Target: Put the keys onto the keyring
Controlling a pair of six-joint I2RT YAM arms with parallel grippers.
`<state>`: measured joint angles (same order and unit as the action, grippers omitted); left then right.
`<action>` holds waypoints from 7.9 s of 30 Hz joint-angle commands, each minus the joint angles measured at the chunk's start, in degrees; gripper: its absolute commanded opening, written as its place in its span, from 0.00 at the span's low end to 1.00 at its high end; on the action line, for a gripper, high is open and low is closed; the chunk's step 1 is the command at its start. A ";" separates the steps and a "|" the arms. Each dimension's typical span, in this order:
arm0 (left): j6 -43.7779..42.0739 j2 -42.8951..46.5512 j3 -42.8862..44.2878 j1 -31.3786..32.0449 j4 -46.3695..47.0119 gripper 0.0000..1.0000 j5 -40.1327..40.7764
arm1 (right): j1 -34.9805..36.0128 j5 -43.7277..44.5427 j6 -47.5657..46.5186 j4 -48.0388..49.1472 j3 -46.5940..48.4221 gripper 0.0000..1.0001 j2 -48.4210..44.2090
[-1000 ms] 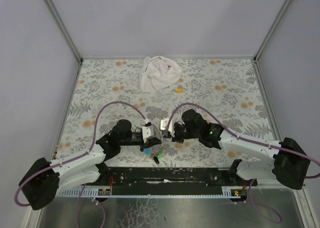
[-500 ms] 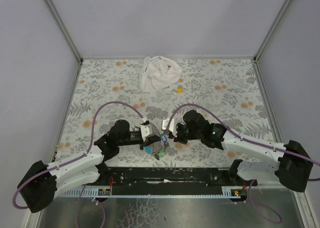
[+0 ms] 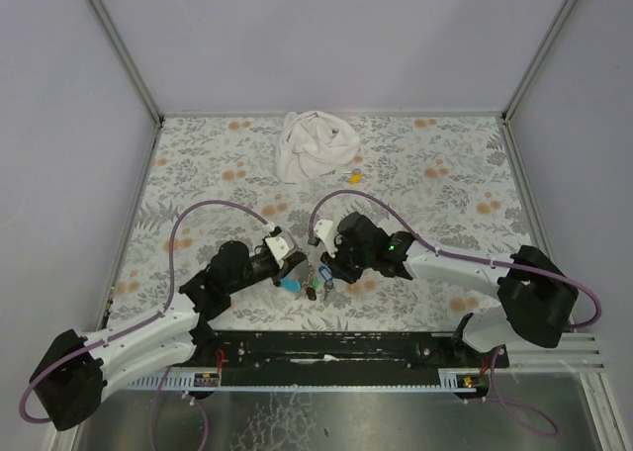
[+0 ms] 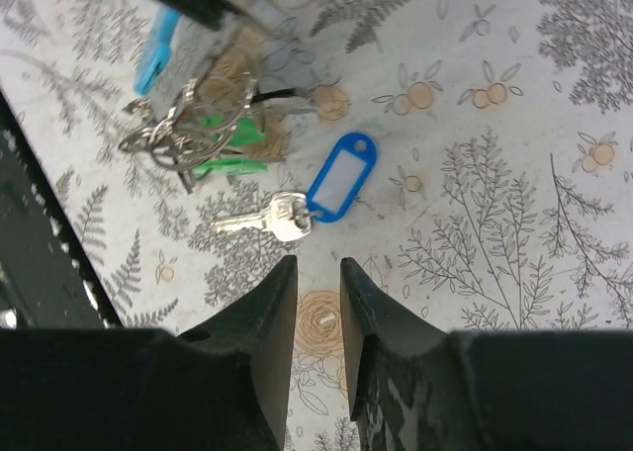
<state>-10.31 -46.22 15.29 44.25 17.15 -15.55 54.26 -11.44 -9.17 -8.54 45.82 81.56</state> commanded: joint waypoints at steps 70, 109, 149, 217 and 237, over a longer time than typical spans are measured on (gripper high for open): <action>4.78 4.02 -2.76 -0.20 6.80 0.00 13.85 | 6.24 17.87 36.29 -5.12 8.17 0.00 9.89; -3.89 -3.16 0.31 -0.15 6.23 0.00 -19.24 | 0.36 -14.55 -14.39 5.03 -2.93 0.00 -11.47; -3.76 -5.13 1.01 -0.12 6.67 0.00 -21.53 | 1.59 -15.37 -16.38 2.09 1.18 0.00 -7.57; -2.88 -5.74 0.96 -0.09 7.64 0.00 -19.62 | 3.14 -14.39 -16.31 2.85 0.54 0.00 -9.14; -2.72 -5.43 0.88 -0.12 7.65 0.00 -18.80 | 3.23 -13.60 -15.69 2.28 0.58 0.00 -9.40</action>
<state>-13.56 -52.10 14.37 44.25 19.79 -34.98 56.75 -23.57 -25.06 -7.03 44.21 73.43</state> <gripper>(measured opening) 0.010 0.011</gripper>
